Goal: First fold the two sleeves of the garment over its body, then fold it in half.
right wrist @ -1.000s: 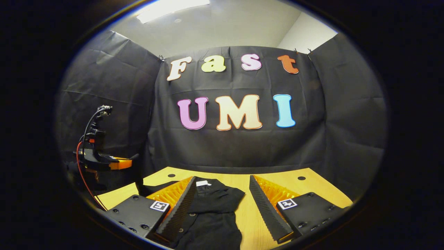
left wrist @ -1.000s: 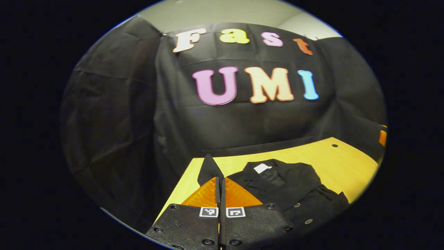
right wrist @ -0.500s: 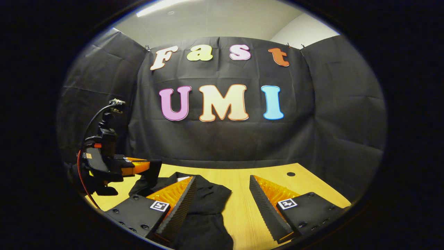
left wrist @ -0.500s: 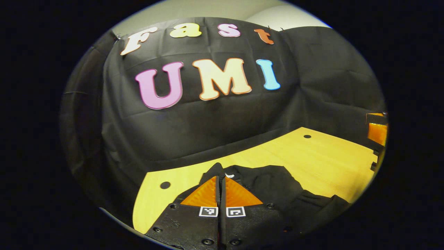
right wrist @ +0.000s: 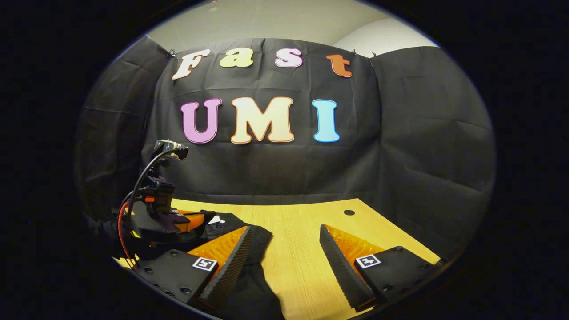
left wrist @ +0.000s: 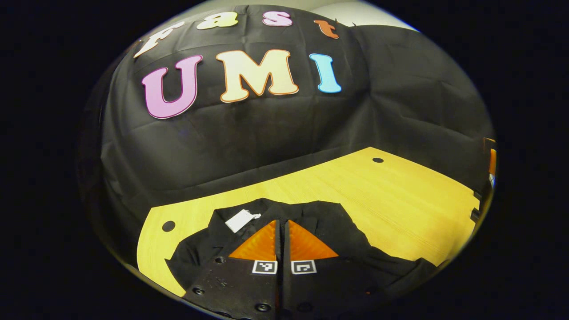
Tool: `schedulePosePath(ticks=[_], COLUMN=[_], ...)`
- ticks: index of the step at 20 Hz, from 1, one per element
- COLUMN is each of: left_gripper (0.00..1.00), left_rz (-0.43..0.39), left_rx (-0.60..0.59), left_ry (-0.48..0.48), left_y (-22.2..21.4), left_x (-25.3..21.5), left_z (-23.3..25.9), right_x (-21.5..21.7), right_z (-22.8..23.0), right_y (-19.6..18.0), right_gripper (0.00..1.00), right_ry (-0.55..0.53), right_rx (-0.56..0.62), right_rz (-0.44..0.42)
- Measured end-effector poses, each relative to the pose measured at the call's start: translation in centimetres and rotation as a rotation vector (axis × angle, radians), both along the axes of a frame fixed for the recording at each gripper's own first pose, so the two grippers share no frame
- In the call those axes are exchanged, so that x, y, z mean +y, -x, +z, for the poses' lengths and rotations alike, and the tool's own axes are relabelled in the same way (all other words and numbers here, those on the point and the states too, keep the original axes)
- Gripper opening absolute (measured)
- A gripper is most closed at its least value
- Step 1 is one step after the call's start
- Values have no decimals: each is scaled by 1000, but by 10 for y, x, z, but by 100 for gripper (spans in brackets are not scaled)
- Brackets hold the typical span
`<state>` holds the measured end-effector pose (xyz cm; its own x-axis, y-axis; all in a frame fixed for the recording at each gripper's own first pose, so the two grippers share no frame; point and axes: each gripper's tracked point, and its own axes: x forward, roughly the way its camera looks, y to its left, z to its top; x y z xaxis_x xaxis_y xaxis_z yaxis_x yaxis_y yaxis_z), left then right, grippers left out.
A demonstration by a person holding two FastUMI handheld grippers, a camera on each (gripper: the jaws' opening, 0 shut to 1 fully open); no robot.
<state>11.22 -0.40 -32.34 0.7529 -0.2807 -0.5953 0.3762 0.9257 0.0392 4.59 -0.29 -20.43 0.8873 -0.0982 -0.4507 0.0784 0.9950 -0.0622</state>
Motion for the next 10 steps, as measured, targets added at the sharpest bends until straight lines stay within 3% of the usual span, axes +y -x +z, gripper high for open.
schedulePosePath(ticks=[3, 4, 9, 10], left_gripper=[100, 93, 93, 99], left_rz=[58, 99, 263, 285], left_rx=[-64, -82, -219, -238], left_ry=[29, 24, -9, -40], left_y=[5, 11, 77, 96], left_x=[19, 35, 105, 119], left_z=[27, 40, 110, 118], right_x=[9, 13, 24, 24], right_z=[3, 3, 2, -2], right_y=[3, 6, 41, 49], right_gripper=[97, 94, 97, 97], right_ry=[-23, -31, -72, -76], right_rx=[-21, -23, -24, -16], right_rz=[30, 52, 167, 185])
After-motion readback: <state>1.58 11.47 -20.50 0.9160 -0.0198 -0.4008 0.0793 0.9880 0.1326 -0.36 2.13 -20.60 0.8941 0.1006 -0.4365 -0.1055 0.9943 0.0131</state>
